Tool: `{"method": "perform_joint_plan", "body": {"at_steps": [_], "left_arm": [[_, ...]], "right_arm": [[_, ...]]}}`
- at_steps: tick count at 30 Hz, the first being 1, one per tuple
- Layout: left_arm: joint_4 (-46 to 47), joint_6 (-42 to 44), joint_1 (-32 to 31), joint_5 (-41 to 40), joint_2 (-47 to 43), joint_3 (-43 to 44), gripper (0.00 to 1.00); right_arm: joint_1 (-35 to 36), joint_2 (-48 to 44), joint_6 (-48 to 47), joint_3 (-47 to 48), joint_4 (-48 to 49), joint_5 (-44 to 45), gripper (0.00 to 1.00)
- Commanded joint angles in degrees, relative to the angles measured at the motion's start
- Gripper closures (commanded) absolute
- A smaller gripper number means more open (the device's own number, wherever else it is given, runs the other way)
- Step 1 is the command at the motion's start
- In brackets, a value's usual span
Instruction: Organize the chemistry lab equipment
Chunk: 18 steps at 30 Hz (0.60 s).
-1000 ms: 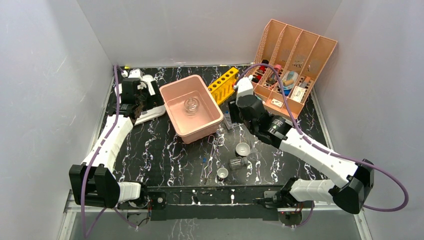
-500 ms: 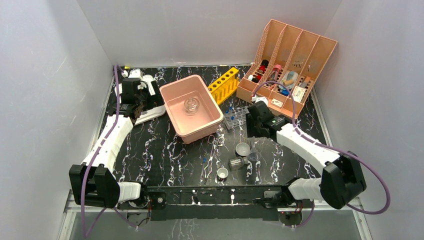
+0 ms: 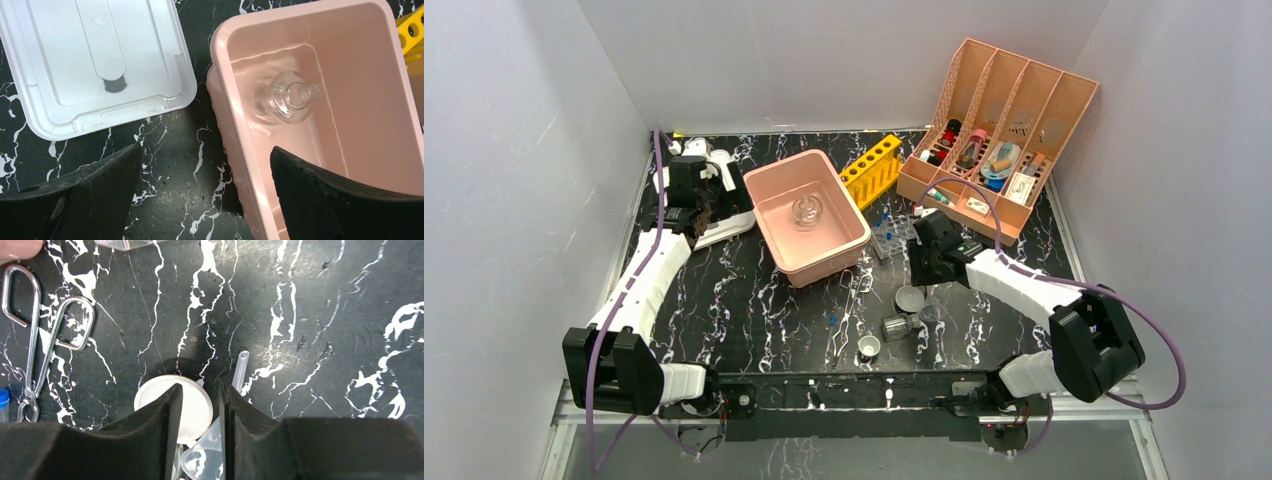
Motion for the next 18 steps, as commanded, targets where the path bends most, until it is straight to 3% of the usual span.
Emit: {"method": "perform_joint_plan", "body": {"at_steps": [1, 12, 18], "left_arm": [[0.09, 0.28, -0.29, -0.03, -0.52, 1.24, 0.02], [0.09, 0.37, -0.33, -0.25, -0.48, 1.24, 0.02], [0.09, 0.46, -0.33, -0.38, -0.32, 1.22, 0.02]], "right_arm": [[-0.14, 0.85, -1.22, -1.73, 3.99, -4.54, 0.54], [-0.14, 4.14, -1.96, -3.32, 4.81, -6.01, 0.51], [-0.16, 5.12, -1.86, -3.57, 5.69, -6.54, 0.60]]}}
